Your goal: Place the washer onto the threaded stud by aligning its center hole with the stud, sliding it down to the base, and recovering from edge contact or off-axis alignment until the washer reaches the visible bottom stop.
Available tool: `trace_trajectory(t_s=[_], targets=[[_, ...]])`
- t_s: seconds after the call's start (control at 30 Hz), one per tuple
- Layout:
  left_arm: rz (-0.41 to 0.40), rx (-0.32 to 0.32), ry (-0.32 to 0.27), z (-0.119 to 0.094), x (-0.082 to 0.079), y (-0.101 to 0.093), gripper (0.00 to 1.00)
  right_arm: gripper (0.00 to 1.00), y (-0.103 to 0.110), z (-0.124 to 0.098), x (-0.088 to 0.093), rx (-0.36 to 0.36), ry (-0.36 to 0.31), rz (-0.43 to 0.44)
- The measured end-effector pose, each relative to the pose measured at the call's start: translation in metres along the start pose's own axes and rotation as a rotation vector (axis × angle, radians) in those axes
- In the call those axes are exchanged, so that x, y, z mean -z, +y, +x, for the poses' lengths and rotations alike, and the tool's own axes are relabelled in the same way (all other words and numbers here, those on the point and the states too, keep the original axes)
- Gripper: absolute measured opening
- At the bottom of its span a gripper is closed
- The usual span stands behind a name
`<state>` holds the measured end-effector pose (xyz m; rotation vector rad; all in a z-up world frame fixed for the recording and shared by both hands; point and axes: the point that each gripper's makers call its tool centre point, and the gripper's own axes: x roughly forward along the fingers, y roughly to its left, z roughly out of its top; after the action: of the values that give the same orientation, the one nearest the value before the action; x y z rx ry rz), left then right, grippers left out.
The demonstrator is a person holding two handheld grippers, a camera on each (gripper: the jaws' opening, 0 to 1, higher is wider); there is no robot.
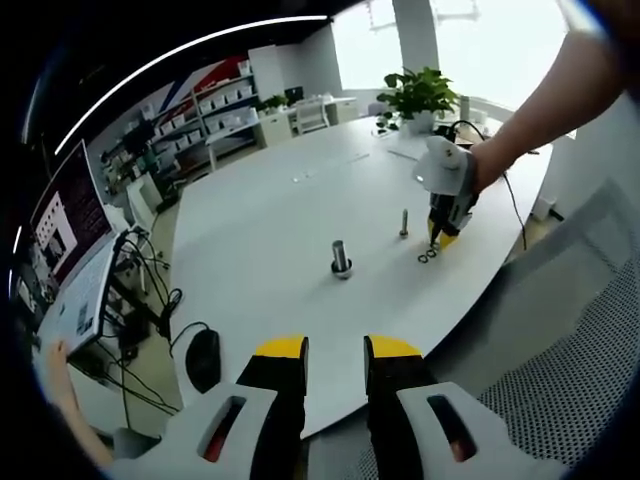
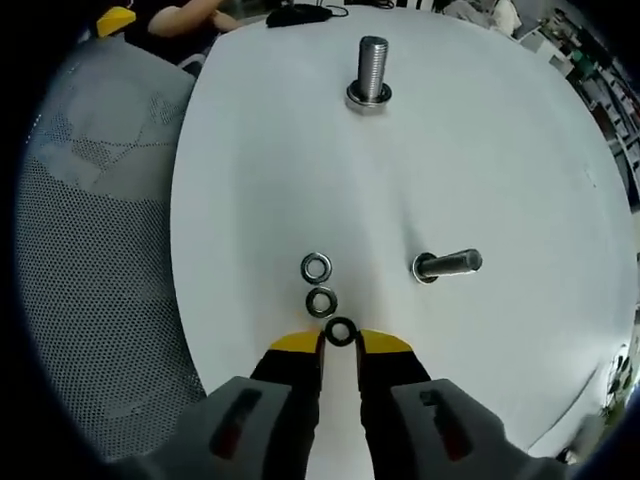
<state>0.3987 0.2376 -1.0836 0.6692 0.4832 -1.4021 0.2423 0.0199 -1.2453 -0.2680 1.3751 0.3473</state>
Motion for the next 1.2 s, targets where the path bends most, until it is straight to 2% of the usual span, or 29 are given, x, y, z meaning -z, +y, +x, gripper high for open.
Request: trace_trajectory(t_s=[0.1, 0.27, 0.33, 0.37, 0.4, 0.43, 0.6, 0.63, 0.67, 0.7, 0.77, 0.8, 0.97, 1.0, 1.07, 1.2], targets=[[-0.001, -0.001, 0.000, 0.000, 0.000, 0.001, 0.20, 0.14, 0.006, -0.007, -0.004, 0.005, 0.019, -0.001], [-0.002, -0.002, 0.004, 0.000, 0.000, 0.000, 0.20, 0.14, -0.002, 0.002, 0.001, 0.016, 0.042, -0.013], [-0.003, -0.002, 0.004, 0.000, 0.000, 0.000, 0.20, 0.14, 0.013, -0.012, 0.000, 0.022, 0.040, -0.003], [-0.002, -0.003, 0.005, 0.000, 0.000, 0.001, 0.20, 0.14, 0.015, -0.014, 0.000, 0.026, 0.035, 0.003], [-0.003, -0.004, 0.005, 0.000, 0.001, 0.001, 0.20, 0.14, 0.003, -0.003, 0.001, 0.029, 0.029, 0.009], [-0.003, -0.005, 0.006, 0.000, 0.001, 0.001, 0.20, 0.14, 0.001, -0.001, 0.001, 0.032, 0.021, 0.016], [-0.003, -0.006, 0.005, 0.000, 0.001, 0.002, 0.20, 0.14, 0.005, -0.005, 0.001, 0.051, -0.049, 0.055], [-0.004, -0.006, 0.004, 0.000, 0.001, 0.002, 0.20, 0.11, 0.006, -0.005, 0.002, 0.054, -0.057, 0.057], [-0.003, -0.006, 0.005, 0.000, 0.001, 0.002, 0.20, 0.03, -0.002, -0.010, 0.010, 0.144, -0.024, 0.054], [-0.002, -0.006, 0.005, 0.000, 0.001, 0.001, 0.20, 0.03, 0.005, -0.008, 0.005, 0.103, -0.057, -0.016], [-0.003, -0.005, 0.007, 0.000, 0.001, 0.001, 0.20, 0.03, 0.000, -0.005, 0.008, 0.111, -0.070, 0.078], [-0.003, -0.004, 0.006, 0.001, 0.002, 0.002, 0.20, 0.03, -0.001, -0.005, 0.004, 0.106, -0.070, 0.093], [0.000, -0.002, 0.008, 0.001, 0.002, 0.001, 0.20, 0.04, -0.001, -0.001, 0.004, 0.097, -0.061, 0.063], [0.001, -0.002, 0.009, 0.001, 0.003, 0.001, 0.20, 0.04, -0.006, 0.003, 0.003, 0.094, -0.060, 0.077], [0.001, -0.002, 0.010, 0.001, 0.003, 0.001, 0.20, 0.04, -0.002, -0.004, 0.000, 0.091, -0.061, 0.097], [0.002, -0.001, 0.009, 0.001, 0.003, 0.001, 0.20, 0.04, -0.001, -0.001, 0.002, 0.096, -0.071, 0.114]])
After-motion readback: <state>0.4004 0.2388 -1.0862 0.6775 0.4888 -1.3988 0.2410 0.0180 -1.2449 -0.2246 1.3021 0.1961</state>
